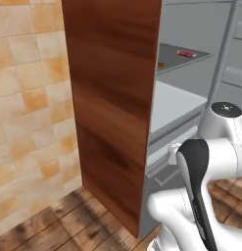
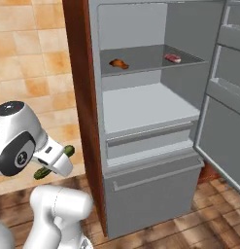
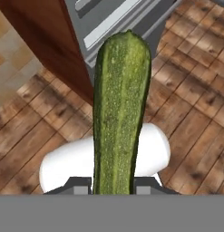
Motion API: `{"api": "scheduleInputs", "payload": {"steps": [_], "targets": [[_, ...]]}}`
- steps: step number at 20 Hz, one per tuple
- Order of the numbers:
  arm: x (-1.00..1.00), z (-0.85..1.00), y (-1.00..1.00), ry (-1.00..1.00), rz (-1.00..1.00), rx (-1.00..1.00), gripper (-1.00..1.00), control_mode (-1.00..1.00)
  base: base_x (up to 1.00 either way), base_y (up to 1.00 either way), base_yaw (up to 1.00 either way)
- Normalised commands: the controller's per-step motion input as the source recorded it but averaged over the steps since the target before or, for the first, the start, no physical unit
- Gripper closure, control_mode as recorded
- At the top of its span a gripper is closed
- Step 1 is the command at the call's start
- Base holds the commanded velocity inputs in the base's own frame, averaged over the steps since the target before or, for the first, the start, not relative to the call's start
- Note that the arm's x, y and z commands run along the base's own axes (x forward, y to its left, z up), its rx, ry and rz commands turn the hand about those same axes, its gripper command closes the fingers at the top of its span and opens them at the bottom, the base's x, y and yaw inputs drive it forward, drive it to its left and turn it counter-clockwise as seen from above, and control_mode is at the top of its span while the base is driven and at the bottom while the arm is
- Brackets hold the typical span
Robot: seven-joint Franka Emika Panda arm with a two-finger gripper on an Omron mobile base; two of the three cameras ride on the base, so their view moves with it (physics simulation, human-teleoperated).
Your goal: Gather the corn and squash from the fridge and place them on a tray on the dining counter. Then gather the chicken drumstick and steak from the fridge and place them on the other tray.
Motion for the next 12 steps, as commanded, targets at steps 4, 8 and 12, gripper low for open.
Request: {"api": "scheduleInputs", "payload": {"steps": [4, 8, 12], "targets": [[0.00, 0.00, 0.00, 0.00, 0.00, 0.00, 1.00, 1.00, -0.64, 0.74, -0.44], [0.00, 0.00, 0.00, 0.00, 0.00, 0.00, 1.00, 1.00, -0.78, 0.70, -0.43], [0.00, 0.00, 0.00, 0.00, 0.00, 0.00, 1.00, 1.00, -1.00, 0.34, -0.34]]}}
